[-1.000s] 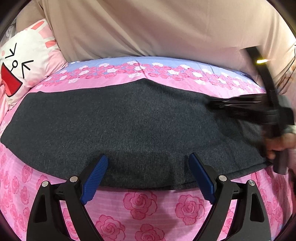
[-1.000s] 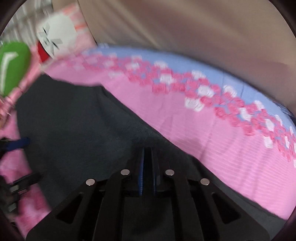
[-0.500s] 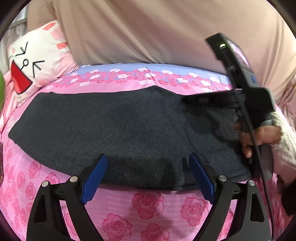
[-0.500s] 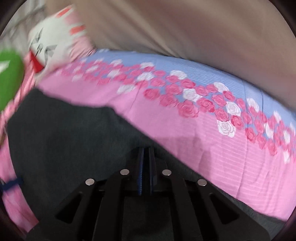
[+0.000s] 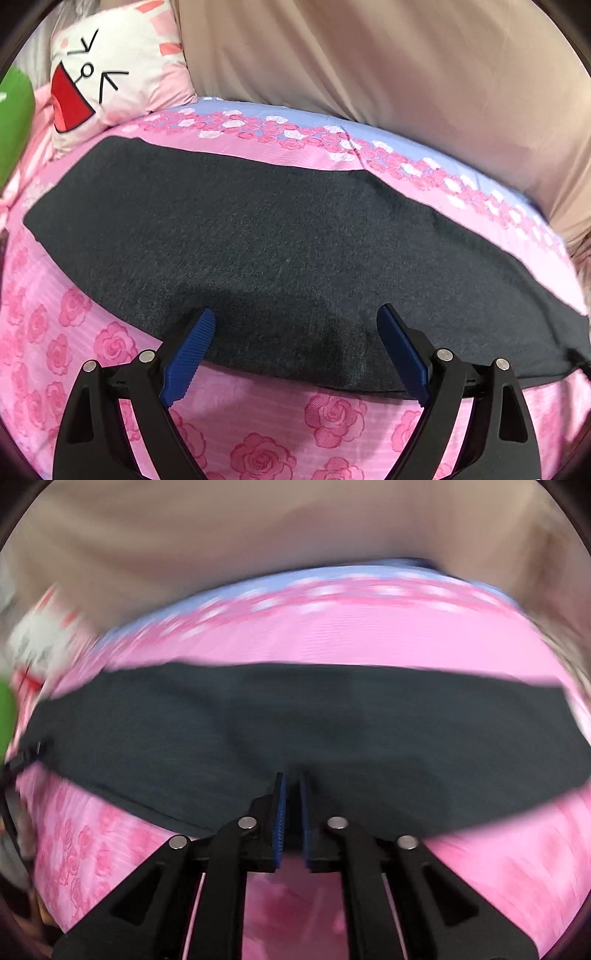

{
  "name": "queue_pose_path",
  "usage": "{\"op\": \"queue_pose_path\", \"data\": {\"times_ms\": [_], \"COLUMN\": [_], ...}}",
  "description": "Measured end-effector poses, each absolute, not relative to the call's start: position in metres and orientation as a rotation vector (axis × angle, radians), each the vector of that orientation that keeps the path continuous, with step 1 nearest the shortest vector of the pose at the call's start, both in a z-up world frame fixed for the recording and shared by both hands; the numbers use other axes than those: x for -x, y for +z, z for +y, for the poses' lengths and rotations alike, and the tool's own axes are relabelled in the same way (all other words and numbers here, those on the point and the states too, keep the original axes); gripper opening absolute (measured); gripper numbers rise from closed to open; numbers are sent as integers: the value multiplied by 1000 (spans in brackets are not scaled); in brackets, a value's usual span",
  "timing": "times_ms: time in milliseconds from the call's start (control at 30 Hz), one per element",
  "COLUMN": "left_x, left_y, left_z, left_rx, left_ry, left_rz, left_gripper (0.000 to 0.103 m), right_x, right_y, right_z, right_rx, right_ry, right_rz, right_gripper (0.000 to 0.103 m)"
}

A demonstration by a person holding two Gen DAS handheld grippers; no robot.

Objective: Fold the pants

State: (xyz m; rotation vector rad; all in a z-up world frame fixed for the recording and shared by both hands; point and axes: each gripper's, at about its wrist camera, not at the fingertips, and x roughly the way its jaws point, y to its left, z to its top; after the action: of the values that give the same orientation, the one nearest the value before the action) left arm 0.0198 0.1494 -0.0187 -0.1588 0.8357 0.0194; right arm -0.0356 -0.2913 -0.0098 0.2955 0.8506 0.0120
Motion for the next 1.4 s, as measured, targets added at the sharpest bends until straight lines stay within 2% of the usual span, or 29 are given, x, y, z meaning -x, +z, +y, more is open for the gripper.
{"op": "queue_pose_path", "data": {"times_ms": [100, 233, 267, 300, 333, 600, 633, 667, 700, 800, 867, 1000, 1033, 1067, 1100, 1167, 1333, 1400], "left_x": [-22, -23, -22, -21, -21, -27, -26, -26, -24, -22, -21, -18, -17, -17, -16, -11, 4, -2], "left_y": [-21, -21, -21, -20, -21, -26, -26, -26, -26, -25, -24, -22, -22, -21, -20, -16, 2, -1], "left_z": [149, 148, 149, 151, 153, 155, 157, 159, 161, 165, 167, 173, 173, 172, 171, 170, 150, 130], "left_rx": [137, 118, 124, 135, 146, 119, 131, 140, 152, 178, 198, 249, 248, 245, 239, 235, 164, 75], "left_ry": [38, 65, 65, 64, 69, 171, 167, 162, 154, 134, 121, 93, 92, 92, 92, 97, 83, 71], "left_rz": [858, 859, 852, 849, 850, 893, 890, 888, 882, 868, 856, 835, 831, 828, 819, 790, 667, 697], "left_gripper": [87, 87, 87, 87, 87, 87, 87, 87, 87, 87, 87, 87, 87, 87, 87, 87, 87, 88], "right_x": [47, 60, 57, 56, 52, 21, 15, 16, 15, 16, 20, 16, 12, 6, 2, 1, 14, 15], "right_y": [-21, 2, 3, 3, 4, -9, -12, -7, -6, -9, -4, 2, -1, -8, -12, -8, -19, -9], "right_z": [-308, -289, -274, -260, -244, -118, -113, -113, -113, -118, -126, -113, -107, -99, -95, -94, -99, -113], "right_rx": [-310, -258, -239, -222, -201, 8, 33, 29, 8, -13, -58, -29, -6, 23, 48, 36, -45, -105], "right_ry": [27, 77, 130, 182, 237, 475, 467, 475, 500, 544, 555, 575, 580, 585, 571, 585, 694, 672], "right_rz": [881, 810, 804, 805, 805, 856, 875, 866, 882, 890, 860, 838, 850, 874, 883, 891, 936, 889], "right_gripper": [4, 11, 17, 32, 40, 40, 38, 28, 13, 13, 17, 33, 33, 32, 28, 7, 4, 7]}}
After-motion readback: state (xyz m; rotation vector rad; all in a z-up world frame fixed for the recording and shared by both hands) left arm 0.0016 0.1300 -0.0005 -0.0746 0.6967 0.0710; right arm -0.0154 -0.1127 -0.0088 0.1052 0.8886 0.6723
